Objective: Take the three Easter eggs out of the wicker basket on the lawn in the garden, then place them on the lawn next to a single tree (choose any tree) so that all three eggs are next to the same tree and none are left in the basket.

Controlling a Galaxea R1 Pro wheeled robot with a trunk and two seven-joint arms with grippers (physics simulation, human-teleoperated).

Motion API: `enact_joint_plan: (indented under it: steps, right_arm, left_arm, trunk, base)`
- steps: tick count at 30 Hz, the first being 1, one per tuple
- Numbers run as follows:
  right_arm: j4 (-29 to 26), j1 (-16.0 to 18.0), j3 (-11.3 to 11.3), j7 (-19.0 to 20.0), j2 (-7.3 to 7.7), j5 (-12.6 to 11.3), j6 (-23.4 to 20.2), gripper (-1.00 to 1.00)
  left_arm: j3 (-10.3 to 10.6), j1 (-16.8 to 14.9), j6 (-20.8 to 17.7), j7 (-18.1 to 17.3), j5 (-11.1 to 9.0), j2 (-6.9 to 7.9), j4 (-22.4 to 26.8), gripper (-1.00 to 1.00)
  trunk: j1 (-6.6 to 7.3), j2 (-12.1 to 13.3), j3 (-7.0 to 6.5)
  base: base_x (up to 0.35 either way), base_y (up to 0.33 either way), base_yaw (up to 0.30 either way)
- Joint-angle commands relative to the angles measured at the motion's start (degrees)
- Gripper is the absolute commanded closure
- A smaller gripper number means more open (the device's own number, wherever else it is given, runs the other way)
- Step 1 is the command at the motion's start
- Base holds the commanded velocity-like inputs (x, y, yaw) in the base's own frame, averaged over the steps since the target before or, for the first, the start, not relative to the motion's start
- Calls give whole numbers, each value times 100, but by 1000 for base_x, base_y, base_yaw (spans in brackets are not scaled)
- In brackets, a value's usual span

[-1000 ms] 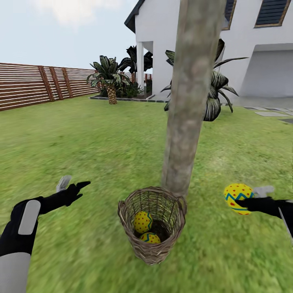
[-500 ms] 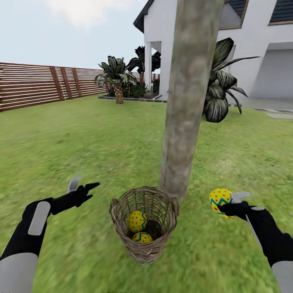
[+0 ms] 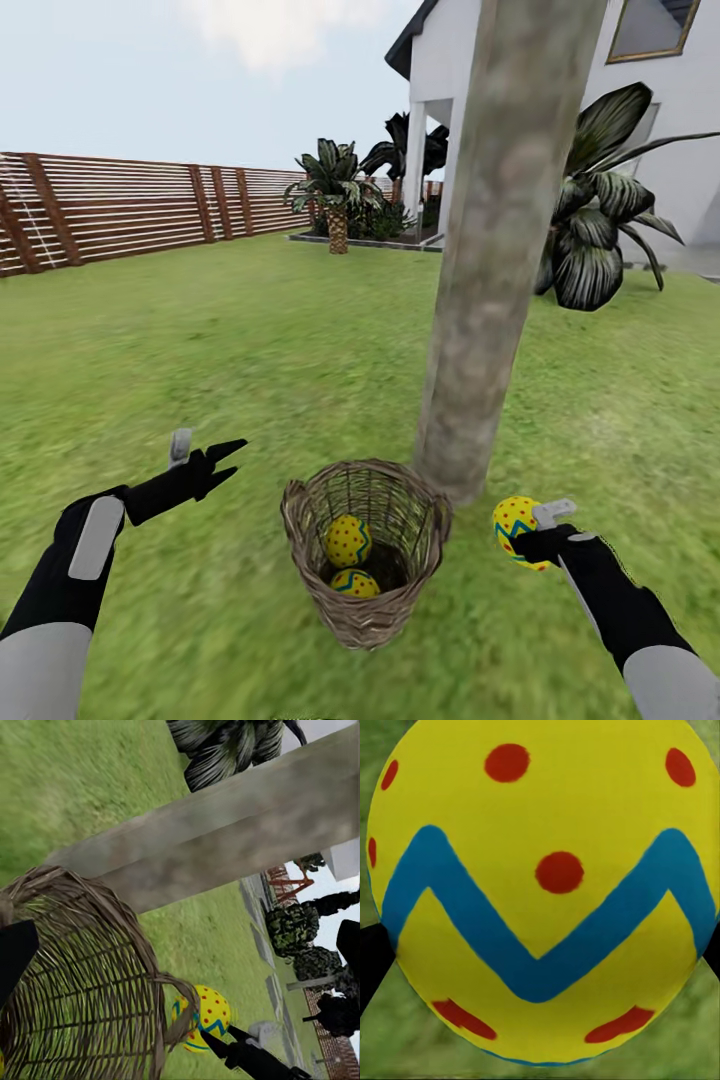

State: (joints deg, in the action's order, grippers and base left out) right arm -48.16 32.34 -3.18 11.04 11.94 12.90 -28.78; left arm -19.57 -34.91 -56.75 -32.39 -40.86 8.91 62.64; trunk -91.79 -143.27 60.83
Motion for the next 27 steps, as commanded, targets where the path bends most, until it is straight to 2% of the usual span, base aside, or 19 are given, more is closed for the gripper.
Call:
enact_joint_plan:
  steps: [1, 3, 5, 18, 22, 25, 27]
  right_arm:
    - [181, 1, 21, 34, -54, 75, 205, 100]
    - [318, 1, 54, -18, -87, 80, 478, 100]
    - [446, 1, 63, -35, -99, 92, 557, 100]
    - [641, 1, 64, -32, -96, 98, 601, 100]
    - [646, 2, 59, -36, -94, 104, 596, 100]
    - [952, 129, 61, -47, -73, 128, 587, 100]
    - [1571, 532, 56, -211, -70, 297, 604, 100]
  left_arm:
    - [-10, -7, -29, -37, 20, -3, 6, -100]
    - [-12, -7, -29, -37, 17, 10, 3, -100]
    - [-12, 1, -29, -39, 16, 24, 5, -100]
    - [-1, 2, -39, -44, 15, 26, 1, -100]
    - [-3, -13, -123, -47, 16, 56, 15, -100]
    - [-2, -31, -129, -4, 28, 31, 19, -100]
    - [-3, -32, -128, 10, 33, 30, 20, -100]
  trunk:
    - [1, -2, 8]
    - [1, -2, 13]
    - [1, -2, 17]
    - [1, -2, 19]
    - [-9, -8, 107]
    - [-17, -12, 174]
    - [-22, -15, 218]
  base:
    - [0, -268, 295]
    - [0, -112, 295]
    - [0, -19, 244]
    - [0, -1, 11]
    - [0, 0, 0]
    - [0, 0, 0]
    - [0, 0, 0]
